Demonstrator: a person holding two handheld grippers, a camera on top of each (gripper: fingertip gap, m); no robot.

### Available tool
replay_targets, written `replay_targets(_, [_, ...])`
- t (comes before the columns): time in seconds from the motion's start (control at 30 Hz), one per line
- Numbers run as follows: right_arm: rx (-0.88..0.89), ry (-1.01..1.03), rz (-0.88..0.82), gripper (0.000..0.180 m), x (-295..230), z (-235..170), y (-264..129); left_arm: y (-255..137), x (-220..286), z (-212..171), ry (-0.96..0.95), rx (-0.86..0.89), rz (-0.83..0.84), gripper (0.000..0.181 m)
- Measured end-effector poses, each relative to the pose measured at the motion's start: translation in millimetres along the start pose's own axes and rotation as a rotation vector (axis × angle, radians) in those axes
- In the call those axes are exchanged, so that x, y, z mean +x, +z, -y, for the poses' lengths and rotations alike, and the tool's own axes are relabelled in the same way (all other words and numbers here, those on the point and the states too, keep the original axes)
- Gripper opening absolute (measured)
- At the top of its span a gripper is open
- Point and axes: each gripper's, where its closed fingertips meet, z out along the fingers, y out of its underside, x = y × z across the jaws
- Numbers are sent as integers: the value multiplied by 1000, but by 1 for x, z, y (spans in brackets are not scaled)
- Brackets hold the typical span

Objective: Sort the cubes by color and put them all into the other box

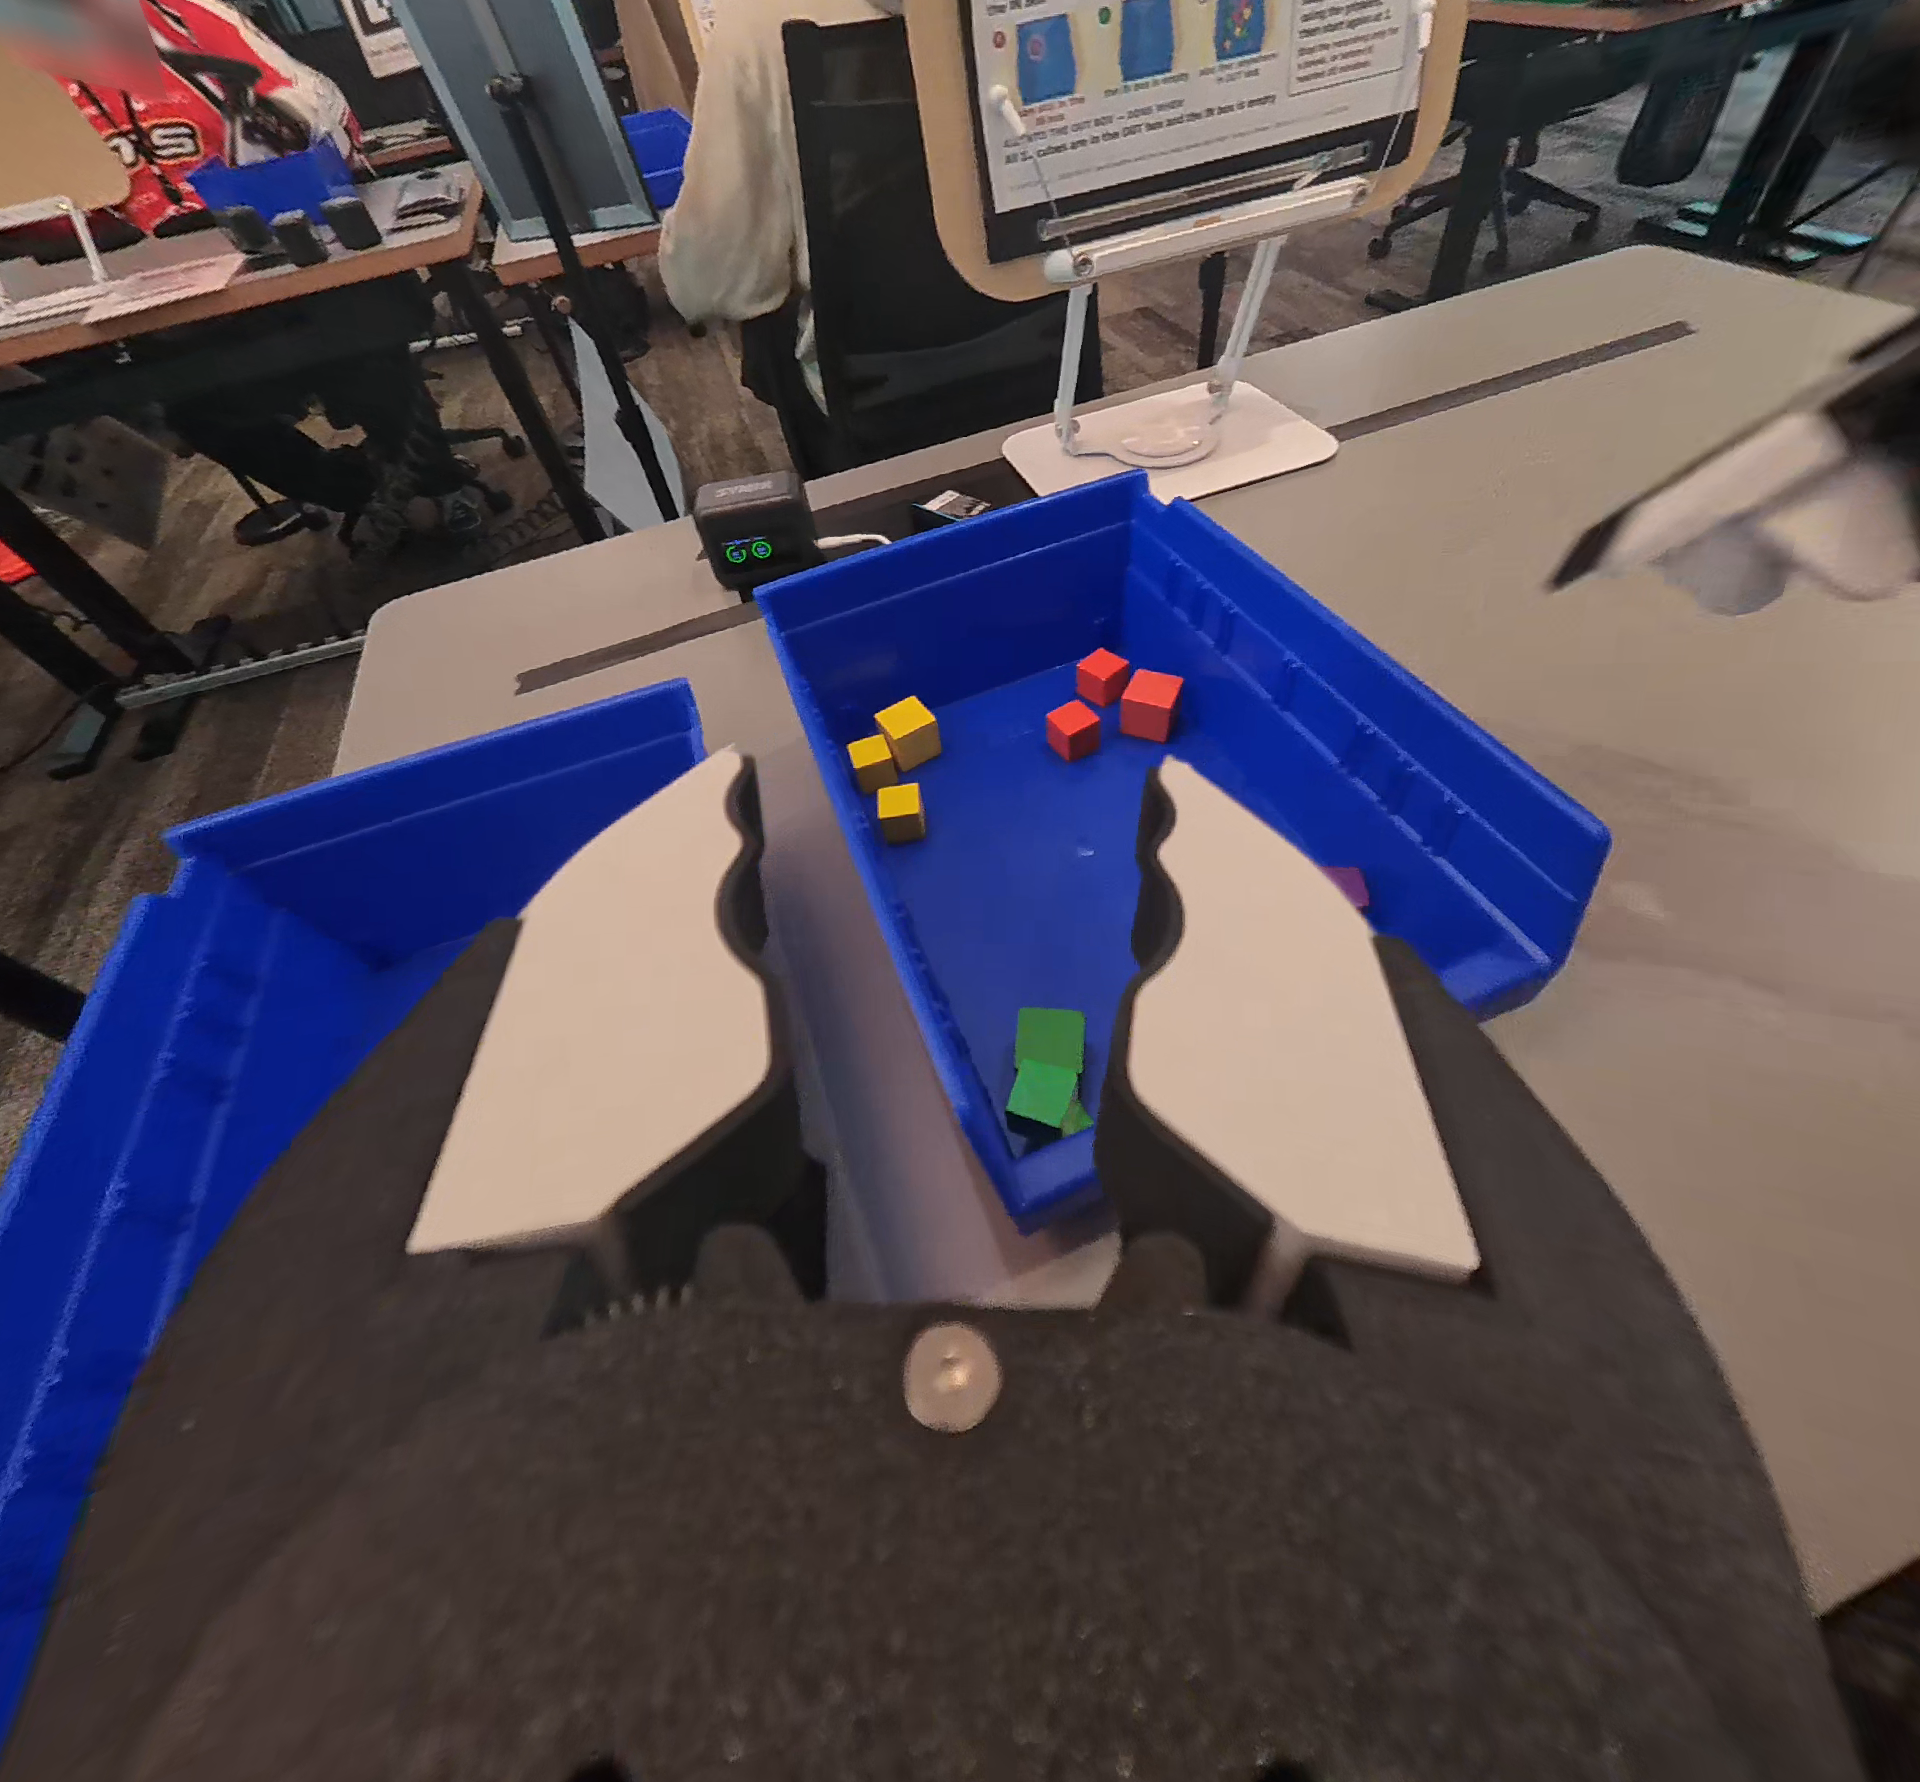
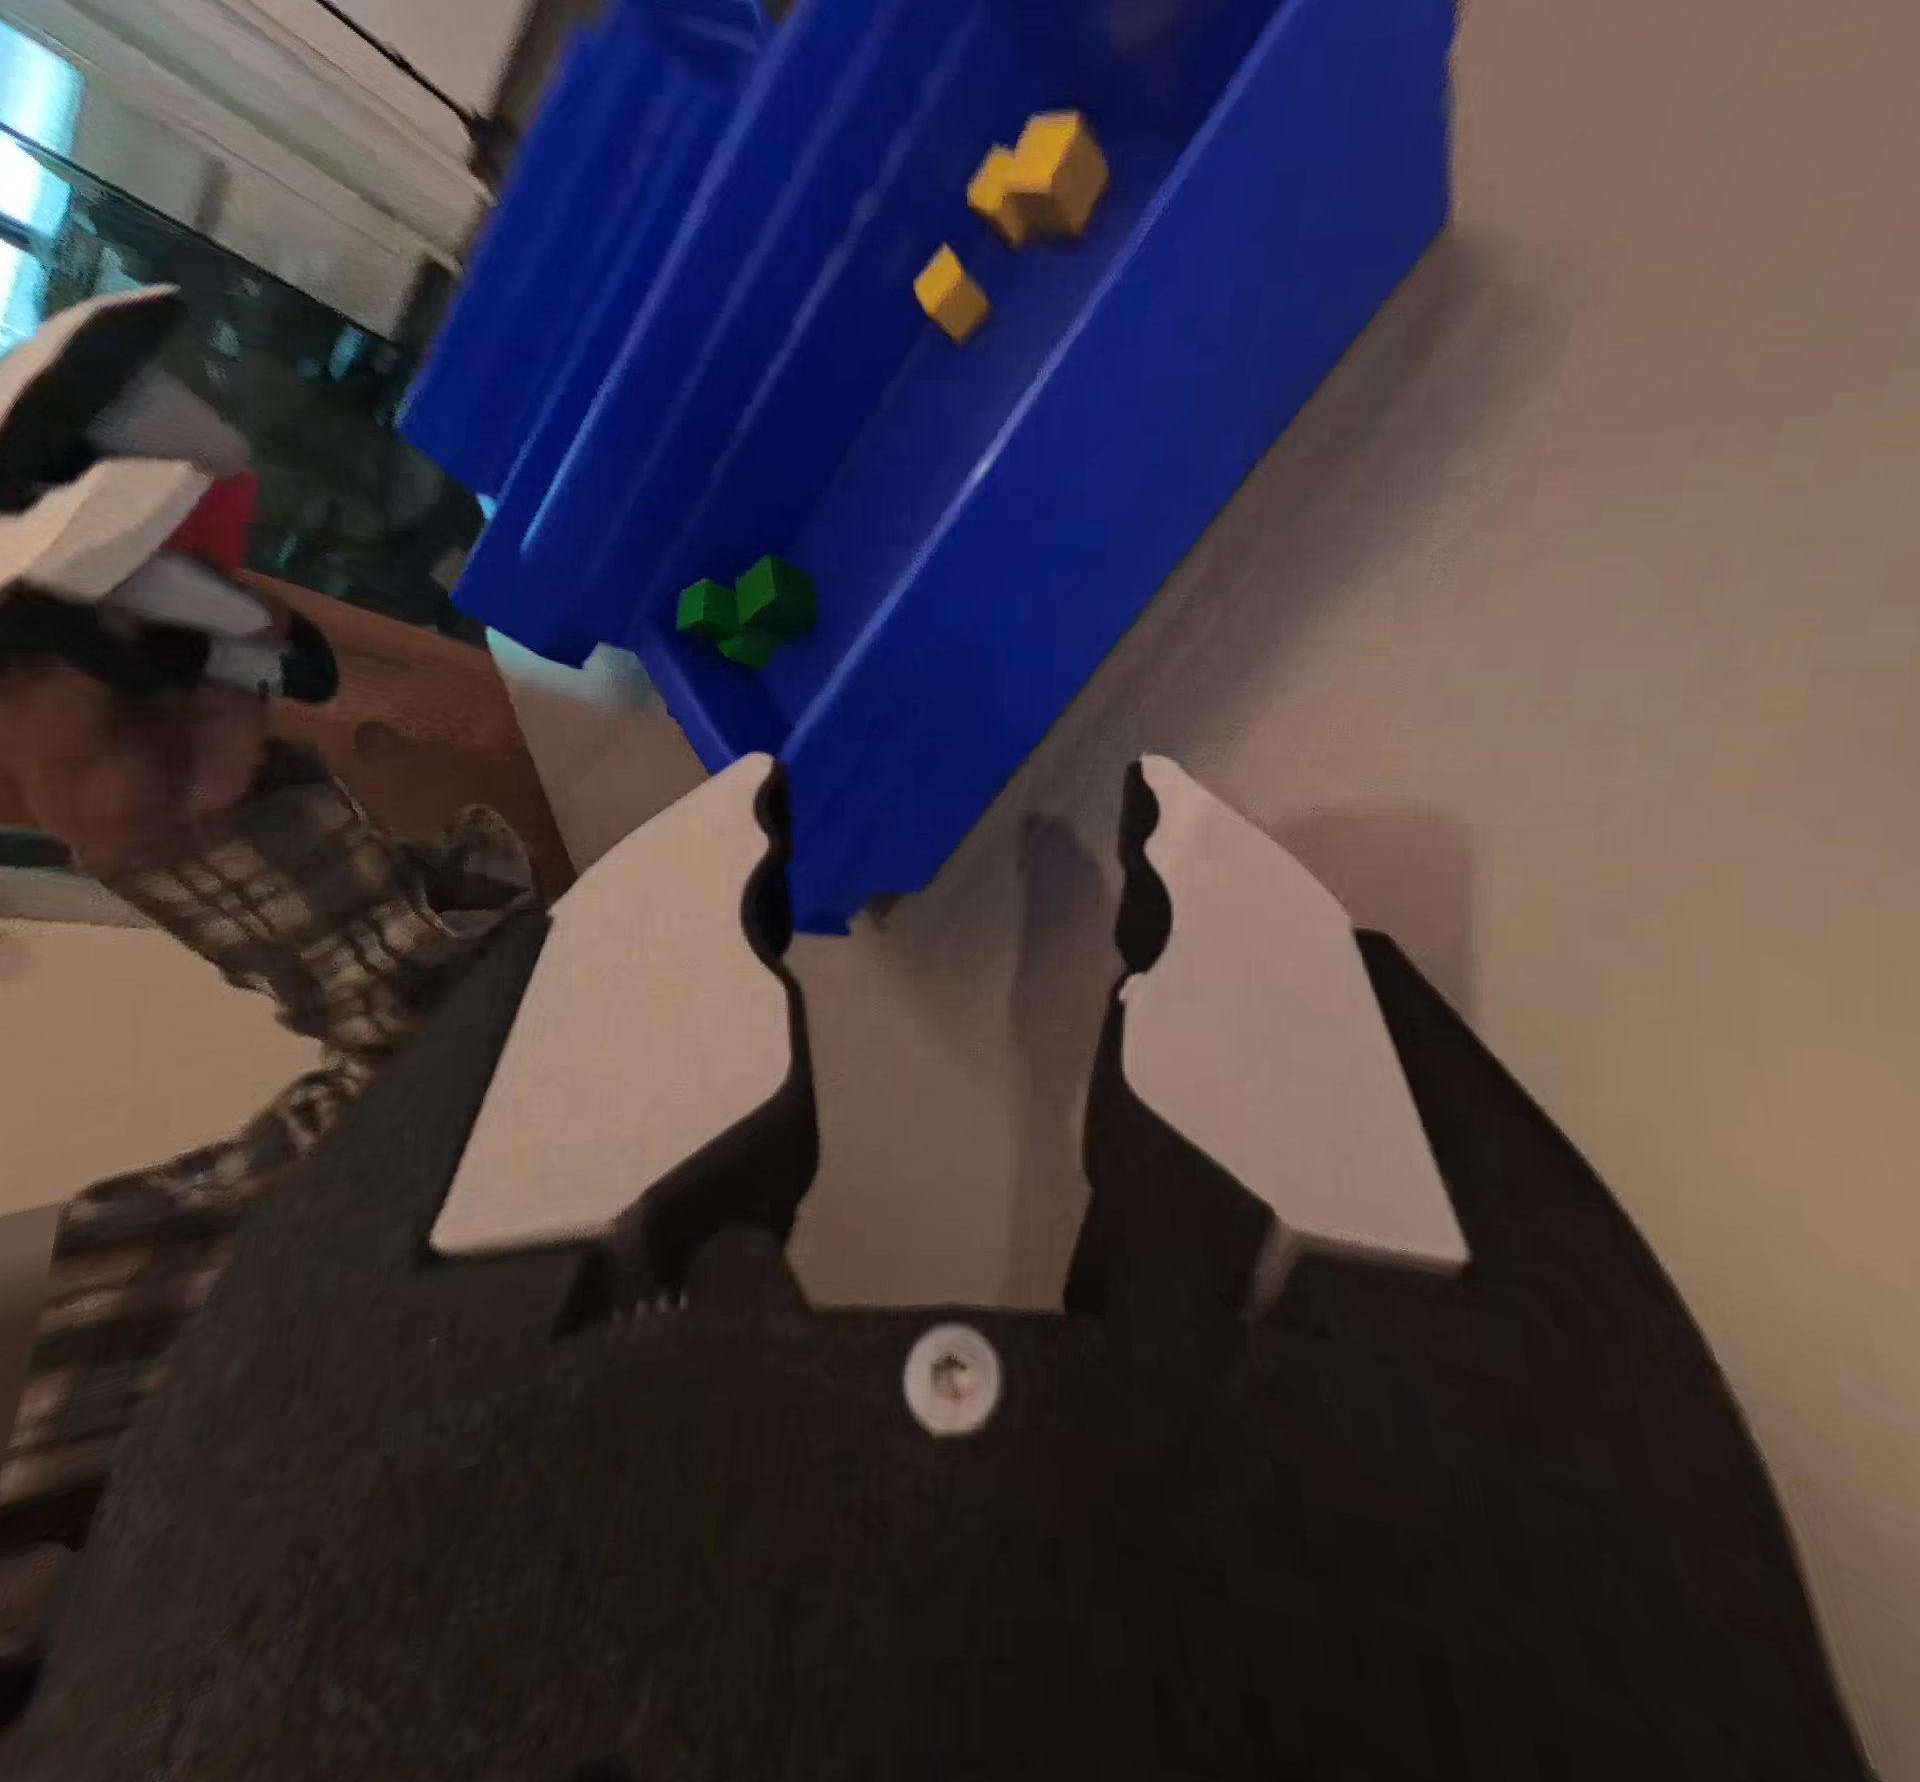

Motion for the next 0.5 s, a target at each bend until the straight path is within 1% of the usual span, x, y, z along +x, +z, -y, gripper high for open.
replay_targets(0.03, [104, -52, 21, 64, 8, -5, -19, 1, -1, 0, 0, -5, 7, 69])
replay_targets(0.13, [395, -154, 82, 63, 31, -23, -73, 0, -6, -4, 10, -38, 48, 73])
replay_targets(0.23, [603, -234, 81, 59, 51, -39, -119, -7, -17, -15, 30, -70, 125, 74])
replay_targets(0.3, [668, -325, 59, 60, 57, -48, -139, -14, -27, -34, 44, -125, 169, 79])
replay_targets(0.37, [685, -444, 60, 63, 55, -58, -150, -24, -38, -57, 37, -191, 207, 86])
replay_targets(0.4, [686, -498, 69, 67, 53, -62, -152, -30, -41, -66, 29, -216, 217, 86])
replay_targets(0.5, [685, -598, 86, 69, 48, -70, -150, -41, -38, -89, 1, -265, 196, 87])
